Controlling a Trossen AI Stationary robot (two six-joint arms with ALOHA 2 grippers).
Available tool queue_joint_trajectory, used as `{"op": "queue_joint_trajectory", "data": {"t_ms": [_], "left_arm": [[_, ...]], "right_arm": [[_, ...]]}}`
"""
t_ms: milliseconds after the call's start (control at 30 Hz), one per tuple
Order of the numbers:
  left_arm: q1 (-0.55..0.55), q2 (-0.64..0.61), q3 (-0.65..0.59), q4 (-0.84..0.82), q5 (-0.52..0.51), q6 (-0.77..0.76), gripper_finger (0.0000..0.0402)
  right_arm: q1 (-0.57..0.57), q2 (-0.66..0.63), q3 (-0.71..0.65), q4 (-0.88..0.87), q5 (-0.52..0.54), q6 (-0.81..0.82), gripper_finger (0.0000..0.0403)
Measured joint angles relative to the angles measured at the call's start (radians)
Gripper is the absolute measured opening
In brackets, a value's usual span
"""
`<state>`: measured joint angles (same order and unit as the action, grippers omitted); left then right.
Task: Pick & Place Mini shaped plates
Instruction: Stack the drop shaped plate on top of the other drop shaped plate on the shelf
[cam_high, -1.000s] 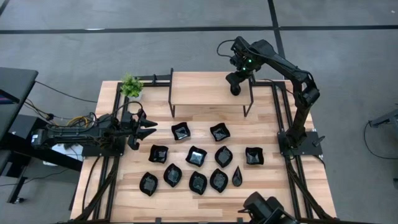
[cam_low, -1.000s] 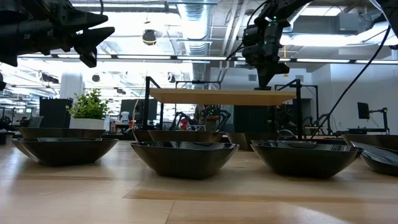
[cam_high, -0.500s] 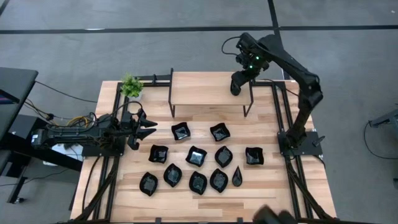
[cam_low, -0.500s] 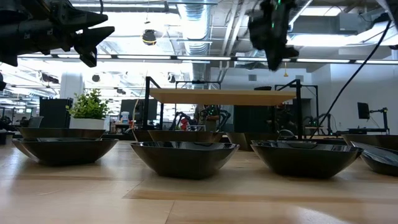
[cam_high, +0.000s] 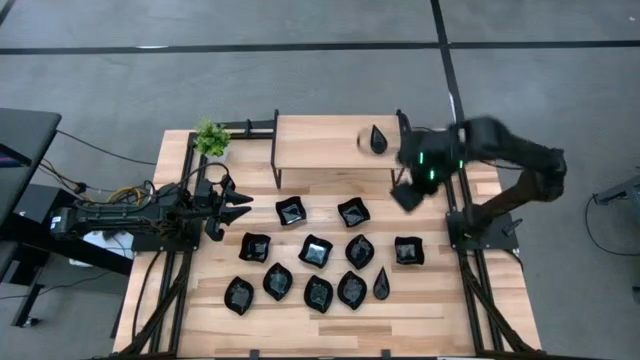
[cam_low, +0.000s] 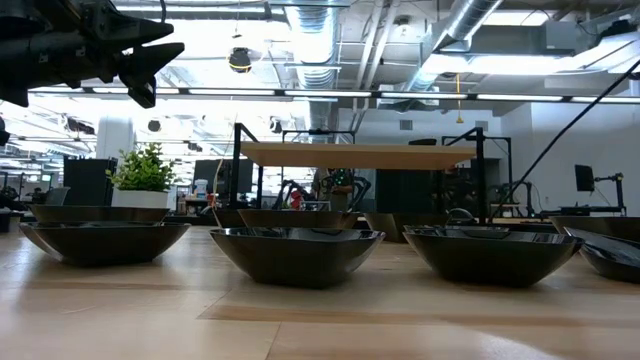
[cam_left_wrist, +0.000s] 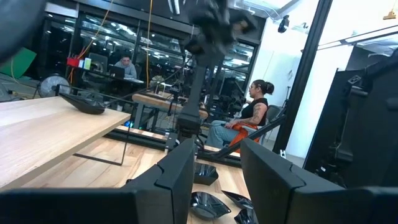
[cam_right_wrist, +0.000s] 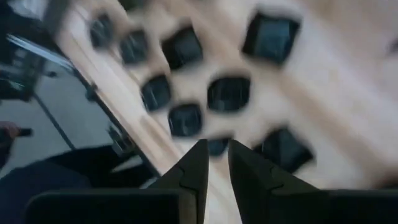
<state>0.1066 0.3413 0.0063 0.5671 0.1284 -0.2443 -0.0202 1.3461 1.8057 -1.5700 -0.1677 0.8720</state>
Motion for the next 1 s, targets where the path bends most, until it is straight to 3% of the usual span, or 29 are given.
{"op": "queue_joint_trajectory", "data": {"t_ms": [200, 367, 500, 600, 1000], "left_arm": [[0.000, 0.000, 0.000, -0.001, 0.000, 0.000, 0.0132], [0.000, 0.000, 0.000, -0.001, 0.000, 0.000, 0.0132], [0.000, 0.000, 0.000, -0.001, 0.000, 0.000, 0.0132], [0.000, 0.000, 0.000, 0.000, 0.000, 0.000, 0.0132], [0.000, 0.000, 0.000, -0.001, 0.000, 0.000, 0.0132]], "right_arm": [[0.307, -0.026, -0.293, 0.063, 0.039, 0.374, 0.0058], [0.454, -0.004, -0.521, 0.339, 0.067, 0.565, 0.0058], [0.510, 0.027, -0.655, 0.576, 0.072, 0.668, 0.0062], [0.551, 0.057, -0.710, 0.659, 0.084, 0.721, 0.0073], [0.589, 0.238, -0.747, 0.702, 0.094, 0.779, 0.0127]]}}
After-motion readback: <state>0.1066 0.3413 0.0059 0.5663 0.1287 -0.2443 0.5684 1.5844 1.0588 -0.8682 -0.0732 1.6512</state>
